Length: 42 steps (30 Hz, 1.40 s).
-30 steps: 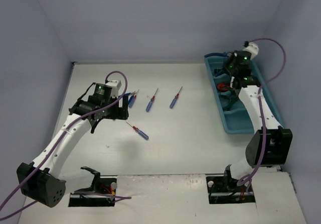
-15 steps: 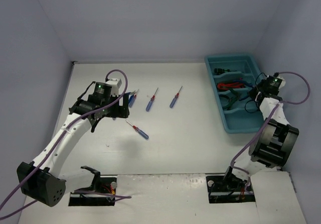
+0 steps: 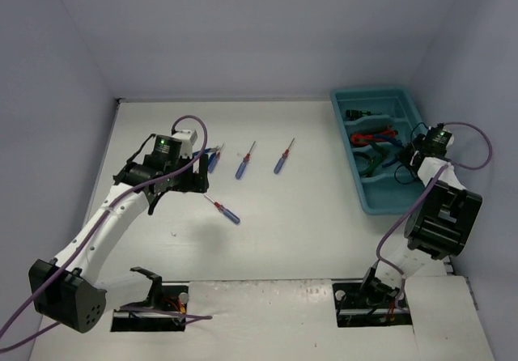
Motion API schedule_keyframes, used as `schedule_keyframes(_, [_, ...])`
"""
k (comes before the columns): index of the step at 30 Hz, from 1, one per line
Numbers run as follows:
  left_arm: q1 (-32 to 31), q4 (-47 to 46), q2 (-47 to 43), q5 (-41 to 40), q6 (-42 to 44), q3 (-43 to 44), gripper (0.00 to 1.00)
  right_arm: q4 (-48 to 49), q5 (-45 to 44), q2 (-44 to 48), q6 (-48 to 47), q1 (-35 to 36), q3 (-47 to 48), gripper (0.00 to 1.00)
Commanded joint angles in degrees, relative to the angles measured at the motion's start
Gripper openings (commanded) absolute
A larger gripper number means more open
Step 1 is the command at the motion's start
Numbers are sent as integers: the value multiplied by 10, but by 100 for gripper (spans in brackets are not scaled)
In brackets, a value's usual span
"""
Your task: Sort the tools into containers
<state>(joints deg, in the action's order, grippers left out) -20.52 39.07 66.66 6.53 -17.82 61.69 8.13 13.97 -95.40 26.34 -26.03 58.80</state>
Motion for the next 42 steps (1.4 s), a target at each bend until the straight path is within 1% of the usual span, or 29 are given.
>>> schedule_keyframes(1, [4,-21,-14,-3,7,14,81,45,-28,63,5,-7,-5,23])
schedule_keyframes(2, [4,-21,-14,-2,6,16,81,39,-33,71,6,-7,-6,33])
schedule_keyframes(3, [4,-21,-13,-2,6,18,81,32,-38,78,7,-8,-6,40])
schedule_keyframes(6, [4,-20,-6,-3,10,24,81,12,-46,98,16,-8,2,54])
schedule_keyframes(9, [4,-20,3,-3,11,31,81,-2,-33,116,25,-7,20,61])
schedule_keyframes(14, [4,-21,30,-8,15,56,81,-7,-5,154,36,1,46,62])
schedule_keyframes(19, [13,-21,108,-20,43,114,80,-6,9,191,32,42,61,62])
schedule_keyframes(23, [45,-21,214,-1,72,197,80,-6,27,206,24,99,55,63])
schedule_keyframes(27, [81,-16,312,32,98,265,79,-6,52,210,20,129,36,63])
schedule_keyframes(29, [103,-11,387,59,116,328,76,-6,63,213,6,153,19,63])
schedule_keyframes(31, [119,-7,433,93,136,365,72,-6,73,219,-1,165,3,63])
schedule_keyframes(34, [126,10,504,103,191,415,66,-5,94,226,-1,176,-26,63])
schedule_keyframes(36, [129,34,539,103,217,448,65,-6,104,231,0,186,-40,63])
schedule_keyframes(42, [156,36,598,130,242,494,65,-6,124,245,-5,197,-63,63])
